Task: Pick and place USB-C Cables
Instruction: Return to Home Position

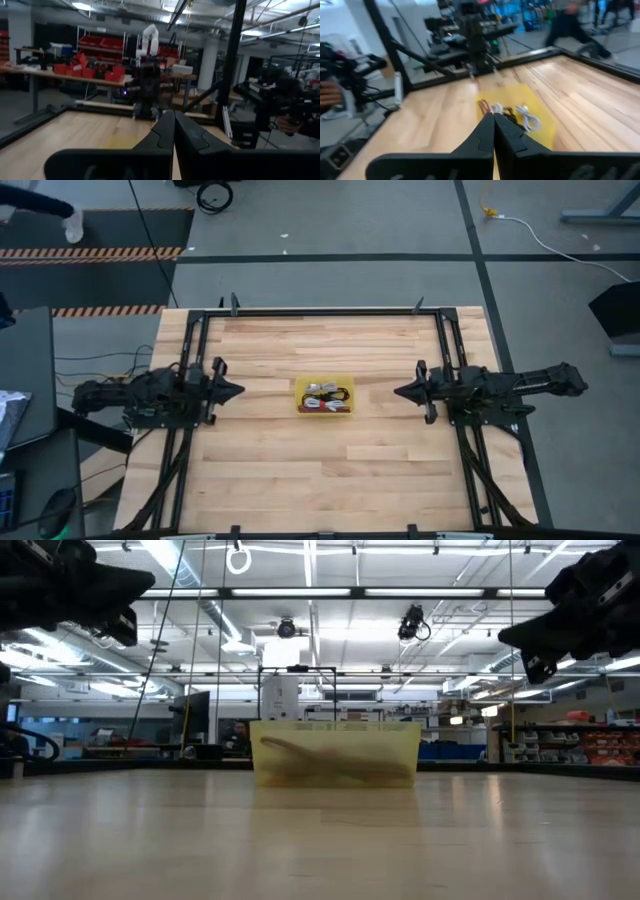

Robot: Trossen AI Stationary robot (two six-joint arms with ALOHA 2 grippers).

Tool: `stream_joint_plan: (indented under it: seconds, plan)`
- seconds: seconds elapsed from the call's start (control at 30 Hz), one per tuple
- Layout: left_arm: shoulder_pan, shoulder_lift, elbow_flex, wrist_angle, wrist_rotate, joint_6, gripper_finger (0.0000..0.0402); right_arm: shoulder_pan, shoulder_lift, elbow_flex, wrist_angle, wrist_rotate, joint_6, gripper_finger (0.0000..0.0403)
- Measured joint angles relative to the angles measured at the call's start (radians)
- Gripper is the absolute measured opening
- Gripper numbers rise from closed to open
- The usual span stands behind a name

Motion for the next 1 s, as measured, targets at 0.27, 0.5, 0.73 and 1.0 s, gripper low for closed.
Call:
stream_joint_plan:
  seconds: [0.27,0.5,0.73,1.0]
  plan:
    - [0.002,0.001,0.0,-0.103,-0.003,-0.005,0.0009,0.0,0.0,0.0,-0.054,0.035,0.0,0.0023]
    - [0.001,0.001,0.0,-0.14,-0.003,-0.006,0.0009,0.0,0.0,0.0,-0.046,0.035,0.031,0.0025]
    - [0.001,0.001,0.0,-0.139,-0.003,-0.006,0.0009,0.0,0.0,0.0,-0.045,0.034,0.031,0.0025]
    - [0.001,0.001,0.0,-0.139,-0.003,-0.006,0.0009,0.0,0.0,0.0,-0.045,0.033,0.031,0.0025]
